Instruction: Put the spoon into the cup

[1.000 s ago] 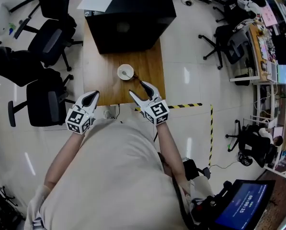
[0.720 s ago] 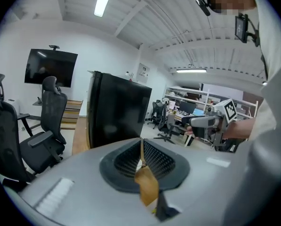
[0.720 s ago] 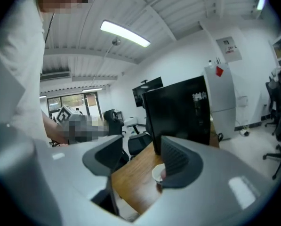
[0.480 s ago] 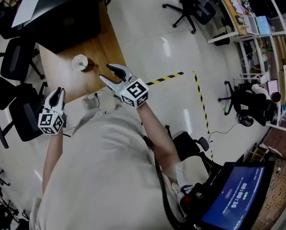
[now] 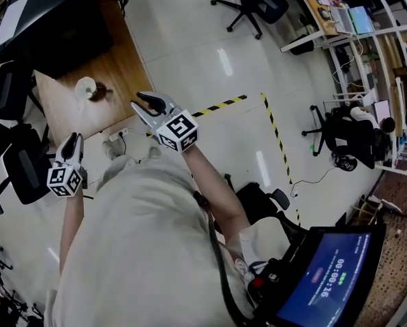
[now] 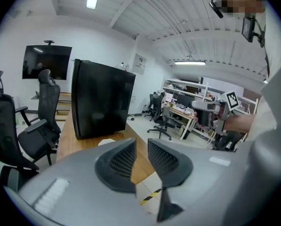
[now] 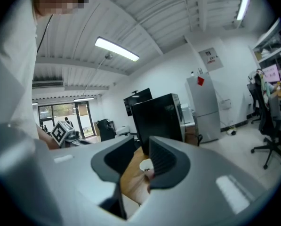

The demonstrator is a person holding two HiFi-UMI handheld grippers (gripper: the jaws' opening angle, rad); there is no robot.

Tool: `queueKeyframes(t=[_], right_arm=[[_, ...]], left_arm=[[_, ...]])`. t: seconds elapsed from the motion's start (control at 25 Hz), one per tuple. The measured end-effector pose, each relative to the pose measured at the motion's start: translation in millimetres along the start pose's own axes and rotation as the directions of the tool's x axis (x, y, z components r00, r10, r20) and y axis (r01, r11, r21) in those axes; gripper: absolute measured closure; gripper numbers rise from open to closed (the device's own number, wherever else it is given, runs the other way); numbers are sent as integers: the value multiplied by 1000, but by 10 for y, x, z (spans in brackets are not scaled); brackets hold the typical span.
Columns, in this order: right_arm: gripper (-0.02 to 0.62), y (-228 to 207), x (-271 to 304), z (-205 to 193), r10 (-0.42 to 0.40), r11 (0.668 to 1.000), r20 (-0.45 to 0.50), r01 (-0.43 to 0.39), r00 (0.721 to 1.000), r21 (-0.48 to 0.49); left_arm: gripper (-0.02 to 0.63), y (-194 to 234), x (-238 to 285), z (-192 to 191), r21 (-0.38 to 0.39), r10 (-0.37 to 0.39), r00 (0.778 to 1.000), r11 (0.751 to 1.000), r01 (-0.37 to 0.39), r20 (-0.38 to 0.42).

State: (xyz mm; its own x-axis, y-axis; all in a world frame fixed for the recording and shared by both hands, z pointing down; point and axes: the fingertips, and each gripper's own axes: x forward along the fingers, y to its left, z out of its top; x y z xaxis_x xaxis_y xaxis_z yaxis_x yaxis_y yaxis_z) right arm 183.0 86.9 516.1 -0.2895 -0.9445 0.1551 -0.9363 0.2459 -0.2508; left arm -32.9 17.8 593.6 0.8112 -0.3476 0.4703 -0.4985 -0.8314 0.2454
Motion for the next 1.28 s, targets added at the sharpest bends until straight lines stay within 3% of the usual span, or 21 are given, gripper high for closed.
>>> queueKeyframes(t=[0.12,0.28,0.48,0.64,0.88,1.12,1.28], right_arm=[[505,-200,-287,-172,20,1000,-24,-20,1000,0],[513,-66,-737,-426,44,999,-86,-46,995,-14],[518,-106,-1009,-867,15,999,-186,-20,982,-27],[518,-91,-1141,-934,-28,1000,-185,26,982,-14],[518,-17,-1231,-853,-73,994,-163,84,984,65],[525,179,-1025,-662,-65,992,-124,77,990,98],[528,383,-891,-466,-75,988,-88,86,993,128]], left_arm=[[569,-236,56,-156,-57,59,998,997,-58,18],[606,-609,-396,-380,-83,141,990,987,-139,17],[606,-697,-776,-838,-132,228,971,963,-235,-64],[606,-547,-1011,-1123,-197,296,946,928,-317,-130],[606,-427,-1106,-1080,-247,341,934,901,-357,-107],[606,-247,-1168,-996,-270,324,943,904,-332,-74],[606,-80,-1310,-1099,-333,299,949,889,-314,-95]])
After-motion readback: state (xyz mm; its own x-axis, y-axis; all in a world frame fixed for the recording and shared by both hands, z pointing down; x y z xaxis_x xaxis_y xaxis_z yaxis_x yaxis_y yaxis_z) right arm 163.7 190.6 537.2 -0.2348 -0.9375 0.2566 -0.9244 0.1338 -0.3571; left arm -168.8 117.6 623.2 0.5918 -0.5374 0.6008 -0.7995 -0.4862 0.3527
